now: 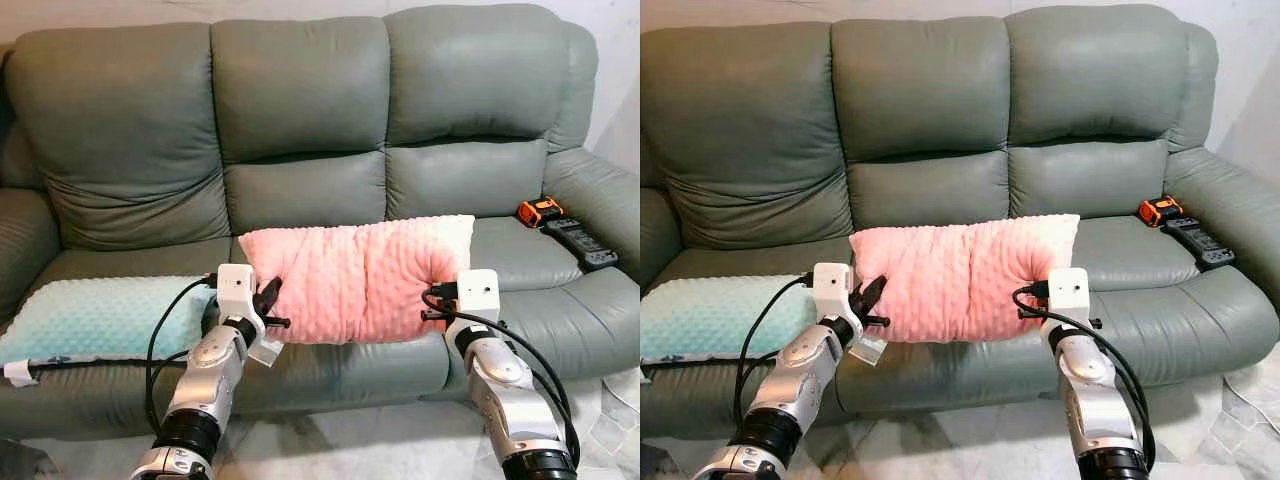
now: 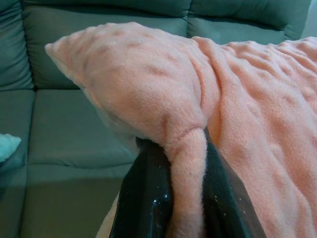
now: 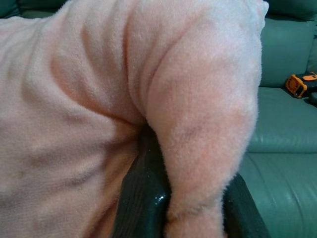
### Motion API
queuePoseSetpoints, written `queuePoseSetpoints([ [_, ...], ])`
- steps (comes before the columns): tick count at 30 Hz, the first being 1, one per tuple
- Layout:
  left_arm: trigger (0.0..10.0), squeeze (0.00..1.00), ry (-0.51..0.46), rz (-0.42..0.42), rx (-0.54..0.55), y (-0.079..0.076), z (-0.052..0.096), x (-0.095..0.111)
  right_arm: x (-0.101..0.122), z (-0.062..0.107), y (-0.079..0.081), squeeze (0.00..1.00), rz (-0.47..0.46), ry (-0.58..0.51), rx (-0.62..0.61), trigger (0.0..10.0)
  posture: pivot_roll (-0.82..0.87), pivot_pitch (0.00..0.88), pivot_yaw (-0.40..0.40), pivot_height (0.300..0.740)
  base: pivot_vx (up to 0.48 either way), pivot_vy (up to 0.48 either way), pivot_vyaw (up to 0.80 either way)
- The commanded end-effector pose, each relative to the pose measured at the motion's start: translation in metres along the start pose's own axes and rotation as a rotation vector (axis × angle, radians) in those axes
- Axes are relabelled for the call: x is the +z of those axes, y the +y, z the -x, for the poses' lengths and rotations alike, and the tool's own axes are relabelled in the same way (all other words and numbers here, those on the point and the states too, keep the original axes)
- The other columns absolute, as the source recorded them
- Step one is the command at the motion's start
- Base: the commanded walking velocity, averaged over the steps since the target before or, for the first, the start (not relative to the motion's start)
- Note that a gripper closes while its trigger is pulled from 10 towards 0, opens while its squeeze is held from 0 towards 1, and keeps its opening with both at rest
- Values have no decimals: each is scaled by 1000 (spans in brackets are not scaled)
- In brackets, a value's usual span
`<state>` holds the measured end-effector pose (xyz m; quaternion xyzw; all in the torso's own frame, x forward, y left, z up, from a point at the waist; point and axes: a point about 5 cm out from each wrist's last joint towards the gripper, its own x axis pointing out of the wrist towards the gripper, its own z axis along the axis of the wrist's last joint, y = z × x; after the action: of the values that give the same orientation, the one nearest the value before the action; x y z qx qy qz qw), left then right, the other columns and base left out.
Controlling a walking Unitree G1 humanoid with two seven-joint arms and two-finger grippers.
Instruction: Move the pillow to the sofa
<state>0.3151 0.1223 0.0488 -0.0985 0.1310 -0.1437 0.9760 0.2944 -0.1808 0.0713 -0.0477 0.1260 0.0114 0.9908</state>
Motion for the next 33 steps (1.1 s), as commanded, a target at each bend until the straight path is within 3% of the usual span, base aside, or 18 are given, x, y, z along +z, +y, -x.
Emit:
queuePoseSetpoints([
  [1, 10000, 0, -35, -14, -9, 1, -1, 9, 6, -1, 0, 0, 4, -24, -2, 10000, -124, 2, 26, 740, 307, 0, 0],
  [28, 10000, 0, -26, -8, -20, 0, -1, 7, 6, -1, 2, 0, 2, -23, 2, 10000, -126, 6, 26, 740, 446, 0, 0],
  [33, 10000, 0, -17, -10, -22, -1, -1, 5, 5, -1, 2, 0, 3, -22, 6, 10000, -126, 6, 26, 740, 0, 0, 0],
])
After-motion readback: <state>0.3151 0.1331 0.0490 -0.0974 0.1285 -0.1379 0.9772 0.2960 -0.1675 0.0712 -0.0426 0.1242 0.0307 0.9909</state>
